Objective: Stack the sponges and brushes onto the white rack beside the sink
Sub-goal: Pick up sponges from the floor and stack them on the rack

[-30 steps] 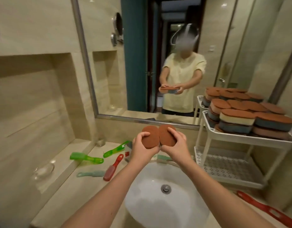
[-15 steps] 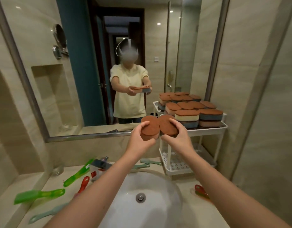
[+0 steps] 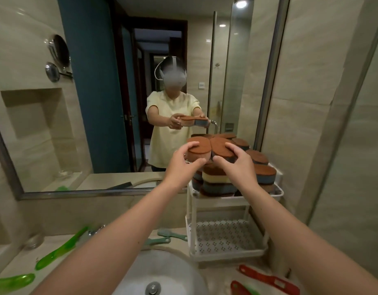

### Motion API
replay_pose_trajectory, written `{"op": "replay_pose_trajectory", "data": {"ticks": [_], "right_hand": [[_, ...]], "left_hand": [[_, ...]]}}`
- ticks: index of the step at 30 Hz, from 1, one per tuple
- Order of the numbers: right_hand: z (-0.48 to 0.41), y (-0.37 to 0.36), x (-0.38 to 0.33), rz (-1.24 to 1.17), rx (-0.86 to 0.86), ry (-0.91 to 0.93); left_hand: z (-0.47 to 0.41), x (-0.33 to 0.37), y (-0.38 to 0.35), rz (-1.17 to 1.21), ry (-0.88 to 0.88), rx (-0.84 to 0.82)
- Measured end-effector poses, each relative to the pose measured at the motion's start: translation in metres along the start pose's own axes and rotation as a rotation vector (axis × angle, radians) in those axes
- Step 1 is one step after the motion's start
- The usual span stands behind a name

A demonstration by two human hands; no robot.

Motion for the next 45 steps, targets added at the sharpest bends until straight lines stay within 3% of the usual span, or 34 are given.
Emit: {"op": "replay_pose_trajectory", "data": {"ticks": [8, 26, 32, 37, 39, 42, 45], "right_hand": [[-0.070, -0.009, 0.042, 0.081, -0.081, 0.008], [-0.104, -0.042, 0.073, 0.498, -0.152, 0.069], [-0.101, -0.046, 0.077, 0.528, -0.165, 0.075], [-0.099, -0.047, 0.074, 0.578, -0.247, 0.039], [-0.097, -0.043, 0.065, 0.514, -0.184, 0.057], [-0.087, -0.037, 0.041, 0.220, -0.057, 0.138], [-0.066, -0.045, 0.012, -0.042, -0.067, 0.222]], "left_hand": [[-0.042, -0.025, -0.053, -0.049, 0.034, 0.071], [-0.066, -0.070, -0.074, -0.327, 0.073, 0.226], [-0.059, -0.069, -0.076, -0.313, 0.031, 0.260], [-0.055, -0.068, -0.075, -0.248, 0.116, 0.229], [-0.053, -0.066, -0.071, -0.184, 0.132, 0.232], [-0.046, -0.059, -0.058, -0.061, 0.152, 0.302], [-0.032, -0.052, -0.034, 0.040, 0.121, 0.438]]}}
Point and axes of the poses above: each hand's wrist, its own z-axis away from the middle knuckle, its own y-axis out of the back of the hand, x = y × z, the point moved 5 cm from there along -z, towards the middle knuckle, and after that the axes turned 12 degrees about x, right-handed, at the moved point
